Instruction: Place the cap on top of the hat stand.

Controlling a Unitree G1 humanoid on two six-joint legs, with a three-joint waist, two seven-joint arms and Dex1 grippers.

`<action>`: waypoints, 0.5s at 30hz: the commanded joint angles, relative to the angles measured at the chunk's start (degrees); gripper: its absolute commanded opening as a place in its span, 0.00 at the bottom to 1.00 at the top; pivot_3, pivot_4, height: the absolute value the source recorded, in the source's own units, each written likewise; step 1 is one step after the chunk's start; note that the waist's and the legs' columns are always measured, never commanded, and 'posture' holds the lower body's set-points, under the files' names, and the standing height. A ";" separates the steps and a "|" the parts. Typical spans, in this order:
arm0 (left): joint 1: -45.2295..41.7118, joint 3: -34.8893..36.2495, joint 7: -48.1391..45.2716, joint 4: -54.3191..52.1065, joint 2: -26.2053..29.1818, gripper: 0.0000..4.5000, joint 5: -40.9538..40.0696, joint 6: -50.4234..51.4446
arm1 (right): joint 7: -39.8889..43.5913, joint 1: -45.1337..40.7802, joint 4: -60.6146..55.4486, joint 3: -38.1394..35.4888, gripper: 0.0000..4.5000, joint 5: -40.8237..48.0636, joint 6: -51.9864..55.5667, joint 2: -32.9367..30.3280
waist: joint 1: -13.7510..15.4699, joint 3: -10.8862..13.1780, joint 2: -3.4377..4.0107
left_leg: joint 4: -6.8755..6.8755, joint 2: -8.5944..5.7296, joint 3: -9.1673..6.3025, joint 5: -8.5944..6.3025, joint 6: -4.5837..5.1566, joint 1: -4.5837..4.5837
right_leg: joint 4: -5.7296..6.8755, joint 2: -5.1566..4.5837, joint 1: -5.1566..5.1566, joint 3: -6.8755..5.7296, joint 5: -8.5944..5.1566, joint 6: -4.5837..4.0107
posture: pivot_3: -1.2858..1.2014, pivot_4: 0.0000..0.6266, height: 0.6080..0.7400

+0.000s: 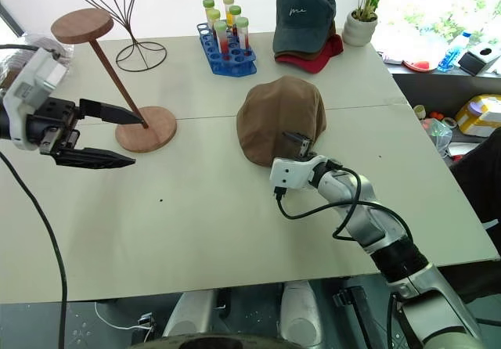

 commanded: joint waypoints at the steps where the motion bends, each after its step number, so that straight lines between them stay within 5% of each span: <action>1: -1.58 1.53 0.07 -0.32 0.47 1.00 -0.55 0.64 | -6.03 -2.43 7.17 0.26 0.99 -4.81 -2.29 0.76 | -0.02 -0.01 -0.02 | 0.01 0.00 0.00 0.00 0.00 0.01 | 0.01 0.00 0.00 0.01 0.00 0.00 | 0.52 0.24 0.91; 6: -1.17 1.65 0.42 -0.72 0.22 1.00 -0.25 0.52 | -11.88 -4.50 13.07 0.29 0.99 -8.02 -4.42 1.42 | 0.24 -0.05 -0.09 | 0.02 -0.01 -0.01 0.01 -0.01 0.08 | 0.02 0.01 0.09 0.04 0.02 -0.04 | 0.52 0.24 0.91; 15: -1.79 1.50 1.04 -0.67 -0.55 1.00 -0.22 0.47 | -13.10 -3.66 12.81 -0.85 0.02 -8.67 -6.11 0.86 | -0.03 -0.06 -0.11 | -0.02 -0.02 -0.02 0.01 0.00 0.14 | 0.05 0.04 0.10 0.11 0.02 -0.05 | 0.52 0.24 0.91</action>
